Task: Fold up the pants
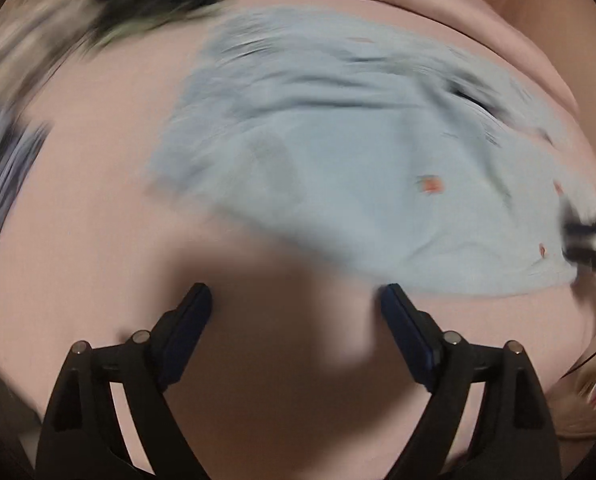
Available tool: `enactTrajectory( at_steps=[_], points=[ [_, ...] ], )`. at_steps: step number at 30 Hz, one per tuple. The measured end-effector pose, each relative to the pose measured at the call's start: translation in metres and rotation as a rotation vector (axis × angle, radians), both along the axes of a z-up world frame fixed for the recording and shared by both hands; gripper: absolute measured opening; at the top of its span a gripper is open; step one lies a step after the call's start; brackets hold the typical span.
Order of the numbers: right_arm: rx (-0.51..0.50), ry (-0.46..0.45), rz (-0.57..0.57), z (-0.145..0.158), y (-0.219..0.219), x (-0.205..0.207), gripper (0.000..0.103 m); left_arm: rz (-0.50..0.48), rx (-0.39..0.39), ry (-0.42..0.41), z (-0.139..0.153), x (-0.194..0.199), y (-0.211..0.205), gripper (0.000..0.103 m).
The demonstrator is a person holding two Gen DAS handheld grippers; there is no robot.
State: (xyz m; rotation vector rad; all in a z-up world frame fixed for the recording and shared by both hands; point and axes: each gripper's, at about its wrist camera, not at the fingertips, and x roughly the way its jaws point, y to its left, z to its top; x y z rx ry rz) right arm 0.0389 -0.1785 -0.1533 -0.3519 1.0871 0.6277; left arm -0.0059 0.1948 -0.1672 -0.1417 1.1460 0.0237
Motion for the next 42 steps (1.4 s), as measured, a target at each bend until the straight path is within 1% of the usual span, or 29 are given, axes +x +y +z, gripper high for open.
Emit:
enactTrajectory(
  at_steps=[2,4,7,8,10,12,15,16,17,19,20,21,22,23,25,27,28,29,30,31,32,33,34,35,37,39,40,41,42],
  points=[
    [0.018,0.016,-0.046,0.009,-0.011,0.009,0.049,0.063,0.011,-0.037,0.014,-0.008,0.022,0.084],
    [0.062,-0.014,-0.081,0.019,-0.014,0.030,0.054,0.080,0.018,-0.126,0.038,-0.004,0.033,0.085],
    [0.146,-0.059,-0.110,0.034,-0.008,0.063,0.054,0.028,0.049,-0.240,0.063,0.031,0.026,0.087],
    [0.182,-0.083,-0.105,0.041,-0.005,0.075,0.054,0.000,0.067,-0.256,0.065,0.048,0.022,0.087],
    [0.208,-0.128,-0.103,0.051,0.003,0.103,0.054,-0.065,0.091,-0.268,0.063,0.090,0.007,0.087],
    [0.230,-0.150,-0.101,0.060,0.018,0.138,0.055,-0.105,0.088,-0.247,0.057,0.137,0.000,0.087],
    [0.217,-0.158,-0.094,0.061,0.034,0.179,0.056,-0.163,0.168,-0.228,0.047,0.196,-0.013,0.086],
    [0.185,-0.160,-0.098,0.060,0.043,0.196,0.056,-0.169,0.172,-0.213,0.045,0.214,-0.013,0.085],
    [0.160,-0.160,-0.100,0.059,0.050,0.209,0.056,-0.184,0.139,-0.197,0.042,0.230,-0.013,0.085],
    [0.110,-0.161,-0.082,0.056,0.062,0.237,0.056,-0.199,0.110,-0.179,0.041,0.252,-0.004,0.086],
    [0.100,-0.155,-0.070,0.056,0.067,0.247,0.056,-0.212,0.116,-0.168,0.038,0.262,-0.003,0.086],
    [0.095,-0.148,-0.055,0.058,0.060,0.255,0.056,-0.223,0.125,-0.150,0.034,0.271,-0.001,0.086],
    [0.087,-0.141,-0.032,0.056,0.065,0.265,0.056,-0.239,0.116,-0.118,0.028,0.280,0.001,0.086],
    [0.077,-0.121,-0.003,0.053,0.071,0.275,0.057,-0.249,0.105,-0.094,0.023,0.285,0.005,0.086],
    [0.046,-0.083,0.035,0.042,0.077,0.287,0.065,-0.275,0.092,-0.044,0.012,0.295,0.009,0.086],
    [-0.003,-0.025,0.046,0.027,0.079,0.295,0.066,-0.295,0.139,0.019,-0.003,0.300,0.010,0.086],
    [-0.044,0.015,0.060,0.012,0.082,0.298,0.066,-0.302,0.126,0.018,-0.005,0.300,0.011,0.085],
    [-0.060,0.018,0.066,0.008,0.084,0.299,0.068,-0.305,0.107,0.006,-0.003,0.300,0.013,0.075],
    [-0.066,0.002,0.080,0.009,0.089,0.297,0.062,-0.303,0.092,-0.001,-0.001,0.300,0.014,0.065],
    [-0.053,-0.004,0.099,0.013,0.093,0.294,0.033,-0.298,0.062,-0.007,0.003,0.299,0.019,0.049],
    [-0.037,0.005,0.123,0.016,0.097,0.291,0.018,-0.297,0.037,-0.017,0.007,0.299,0.021,0.032],
    [-0.036,-0.013,0.159,0.022,0.104,0.285,0.011,-0.297,0.055,-0.027,0.009,0.299,0.022,0.018],
    [-0.063,-0.051,0.179,0.026,0.110,0.281,0.010,-0.302,0.061,-0.024,0.010,0.301,0.021,0.017],
    [-0.074,-0.066,0.188,0.028,0.113,0.280,0.010,-0.311,0.063,-0.015,0.008,0.302,0.020,0.017],
    [-0.100,-0.021,0.170,0.019,0.117,0.284,0.010,-0.344,0.084,0.000,0.003,0.302,0.013,0.019],
    [-0.115,-0.020,0.168,0.014,0.119,0.283,0.010,-0.341,0.100,-0.002,0.003,0.307,0.011,0.026],
    [-0.115,-0.027,0.158,0.015,0.118,0.281,0.010,-0.321,0.108,0.008,0.003,0.310,0.010,0.039],
    [-0.116,-0.031,0.142,0.016,0.118,0.280,0.010,-0.287,0.130,0.018,0.003,0.312,0.012,0.063],
    [-0.135,-0.041,0.124,0.017,0.118,0.278,0.017,-0.241,0.153,0.027,0.003,0.315,0.016,0.075]
  ],
)
